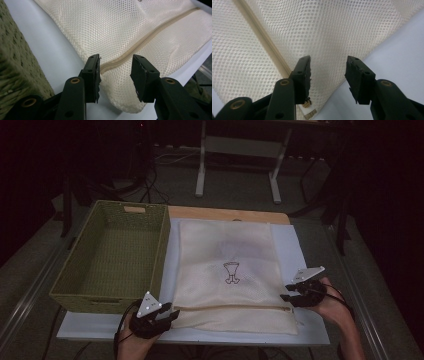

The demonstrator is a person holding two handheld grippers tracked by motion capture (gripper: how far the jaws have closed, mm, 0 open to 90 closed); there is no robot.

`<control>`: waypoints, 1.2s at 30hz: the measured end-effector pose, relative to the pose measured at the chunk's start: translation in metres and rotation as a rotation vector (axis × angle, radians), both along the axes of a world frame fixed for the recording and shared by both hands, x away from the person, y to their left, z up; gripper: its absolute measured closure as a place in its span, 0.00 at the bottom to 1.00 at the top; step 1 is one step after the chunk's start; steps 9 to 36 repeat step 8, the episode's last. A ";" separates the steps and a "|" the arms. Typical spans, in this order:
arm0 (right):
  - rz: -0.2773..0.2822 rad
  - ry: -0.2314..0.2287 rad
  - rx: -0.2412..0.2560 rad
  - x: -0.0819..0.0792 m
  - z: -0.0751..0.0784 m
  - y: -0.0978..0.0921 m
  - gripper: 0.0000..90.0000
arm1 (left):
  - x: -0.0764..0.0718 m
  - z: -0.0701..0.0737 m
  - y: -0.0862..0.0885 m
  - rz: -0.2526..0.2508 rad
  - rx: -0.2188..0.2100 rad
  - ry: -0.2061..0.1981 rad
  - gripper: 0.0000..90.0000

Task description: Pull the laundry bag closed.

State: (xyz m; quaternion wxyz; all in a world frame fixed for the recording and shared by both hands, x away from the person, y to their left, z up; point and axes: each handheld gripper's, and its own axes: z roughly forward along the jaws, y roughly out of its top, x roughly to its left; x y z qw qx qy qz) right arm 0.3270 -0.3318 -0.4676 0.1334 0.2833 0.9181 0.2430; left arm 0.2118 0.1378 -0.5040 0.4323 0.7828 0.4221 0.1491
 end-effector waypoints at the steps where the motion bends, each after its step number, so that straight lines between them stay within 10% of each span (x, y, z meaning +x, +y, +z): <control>1: -0.009 -0.001 0.007 0.001 0.000 0.000 0.61 | 0.000 0.000 -0.001 -0.002 0.003 -0.006 0.66; 36: -0.064 -0.001 0.042 0.004 -0.004 -0.005 0.60 | 0.002 0.000 -0.006 -0.011 0.030 -0.021 0.65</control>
